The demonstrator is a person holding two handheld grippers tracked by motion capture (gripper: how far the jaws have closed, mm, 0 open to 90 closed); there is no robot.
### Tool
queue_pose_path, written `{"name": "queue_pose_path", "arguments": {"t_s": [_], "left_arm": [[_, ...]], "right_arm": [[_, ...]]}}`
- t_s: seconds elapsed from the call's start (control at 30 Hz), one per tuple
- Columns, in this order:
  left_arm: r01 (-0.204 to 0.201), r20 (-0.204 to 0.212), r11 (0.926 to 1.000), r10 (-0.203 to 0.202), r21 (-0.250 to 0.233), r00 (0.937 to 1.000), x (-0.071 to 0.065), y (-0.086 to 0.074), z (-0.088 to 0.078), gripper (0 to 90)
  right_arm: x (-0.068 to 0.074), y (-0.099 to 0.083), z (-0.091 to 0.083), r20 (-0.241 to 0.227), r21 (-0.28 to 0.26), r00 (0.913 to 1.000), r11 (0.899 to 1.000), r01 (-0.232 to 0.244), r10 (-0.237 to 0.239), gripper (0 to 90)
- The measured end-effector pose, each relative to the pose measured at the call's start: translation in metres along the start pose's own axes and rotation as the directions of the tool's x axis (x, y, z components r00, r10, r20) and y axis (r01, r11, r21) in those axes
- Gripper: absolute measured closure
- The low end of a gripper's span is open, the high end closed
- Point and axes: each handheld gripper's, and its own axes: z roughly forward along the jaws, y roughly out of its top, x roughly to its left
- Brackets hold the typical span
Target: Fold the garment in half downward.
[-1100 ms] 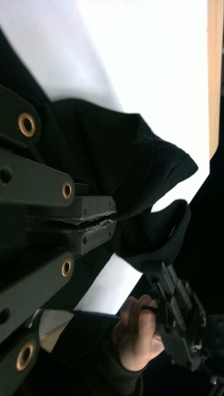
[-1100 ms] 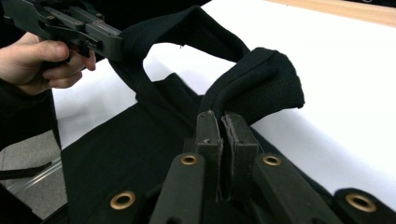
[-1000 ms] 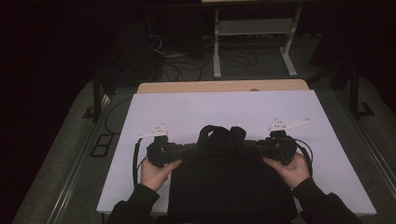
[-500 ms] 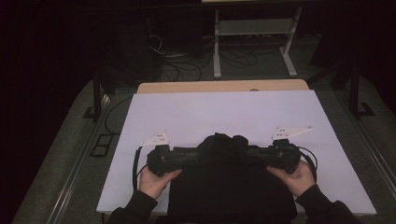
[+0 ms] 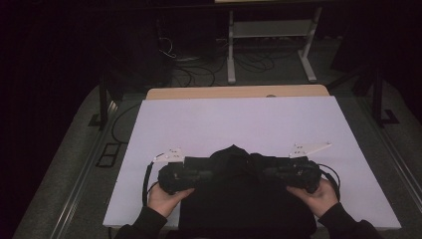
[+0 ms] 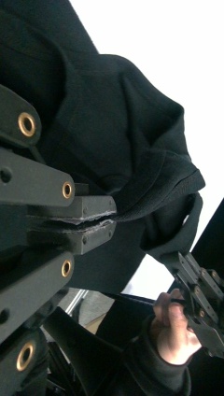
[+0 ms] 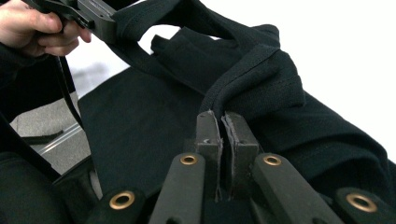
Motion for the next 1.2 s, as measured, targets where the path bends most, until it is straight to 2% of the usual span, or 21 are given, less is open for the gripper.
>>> {"name": "queue_pose_path", "arguments": {"t_s": [0.33, 0.57, 0.83, 1.2], "left_arm": [[0.001, -0.004, 0.998, -0.001, 0.063, 1.0, -0.003, -0.012, 0.002, 85.8], [0.0, -0.003, 0.9944, 0.001, 0.106, 1.0, -0.005, -0.019, 0.004, 85.7], [-0.005, -0.001, 0.9863, 0.005, 0.165, 1.0, -0.004, -0.026, 0.004, 85.6], [-0.008, 0.026, 0.9742, 0.003, 0.226, 0.9997, -0.01, -0.035, 0.007, 85.5]], "right_arm": [[0.001, -0.012, -0.004, 0.009, 0.036, 0.9999, 0.999, -0.012, 0.012, 84.4], [0.003, -0.019, -0.001, 0.007, 0.085, 0.9998, 0.996, -0.019, 0.018, 84.3], [0.005, -0.028, 0.005, -0.005, 0.156, 0.9996, 0.987, -0.026, 0.027, 84.0], [0.01, -0.036, 0.004, -0.027, 0.203, 0.9993, 0.979, -0.021, 0.027, 83.8]]}}
